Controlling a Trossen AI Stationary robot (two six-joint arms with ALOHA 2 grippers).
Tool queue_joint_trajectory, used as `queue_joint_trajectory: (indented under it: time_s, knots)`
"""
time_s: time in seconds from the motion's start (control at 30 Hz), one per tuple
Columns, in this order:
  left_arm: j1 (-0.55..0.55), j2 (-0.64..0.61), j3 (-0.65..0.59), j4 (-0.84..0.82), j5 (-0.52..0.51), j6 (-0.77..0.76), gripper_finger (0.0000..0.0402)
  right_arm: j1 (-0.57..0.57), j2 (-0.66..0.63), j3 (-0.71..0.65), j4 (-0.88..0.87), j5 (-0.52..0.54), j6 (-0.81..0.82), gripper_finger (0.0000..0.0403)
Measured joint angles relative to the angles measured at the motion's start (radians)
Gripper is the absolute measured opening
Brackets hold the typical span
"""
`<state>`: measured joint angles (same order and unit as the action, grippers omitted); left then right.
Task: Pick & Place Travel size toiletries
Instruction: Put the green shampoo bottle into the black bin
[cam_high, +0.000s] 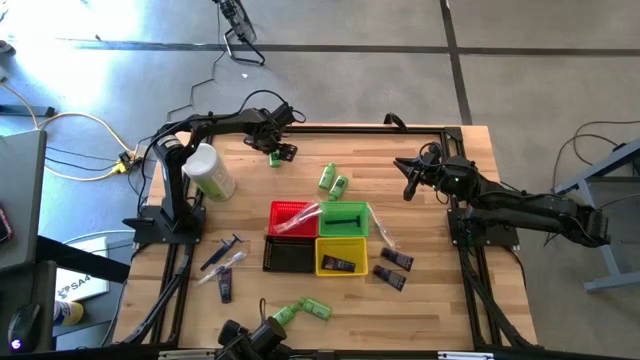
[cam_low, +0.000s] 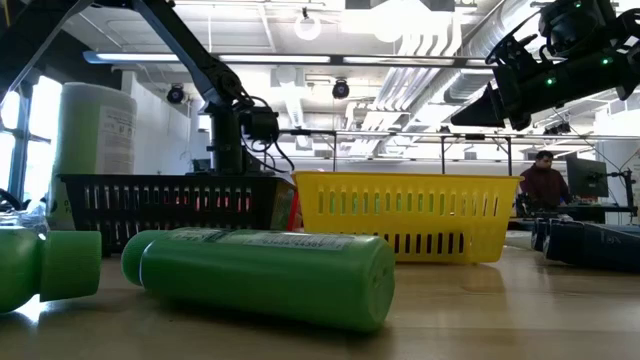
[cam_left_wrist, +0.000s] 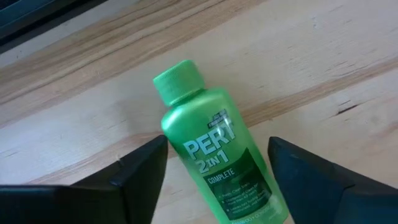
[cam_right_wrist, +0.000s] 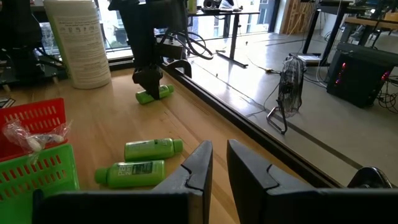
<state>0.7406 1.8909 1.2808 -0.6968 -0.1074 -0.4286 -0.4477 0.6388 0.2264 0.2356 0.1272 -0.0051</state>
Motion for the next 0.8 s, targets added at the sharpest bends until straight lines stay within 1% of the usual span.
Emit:
queue_joint_trajectory:
  time_s: [0.17, 0.37, 0.53, 0.8]
  knots:
    - [0.000, 0.000, 0.000, 0.000, 0.000, 0.000, 0.0226, 0.000, 0.000, 0.000, 0.000, 0.000, 0.000, 0.0040]
    - [0.000, 0.000, 0.000, 0.001, -0.001, 0.000, 0.0198, 0.000, 0.000, 0.000, 0.000, 0.000, 0.000, 0.0040]
    - [0.000, 0.000, 0.000, 0.001, -0.001, 0.000, 0.0185, 0.000, 0.000, 0.000, 0.000, 0.000, 0.000, 0.0040]
    - [0.000, 0.000, 0.000, 0.001, -0.001, 0.000, 0.0183, 0.000, 0.000, 0.000, 0.000, 0.000, 0.000, 0.0040]
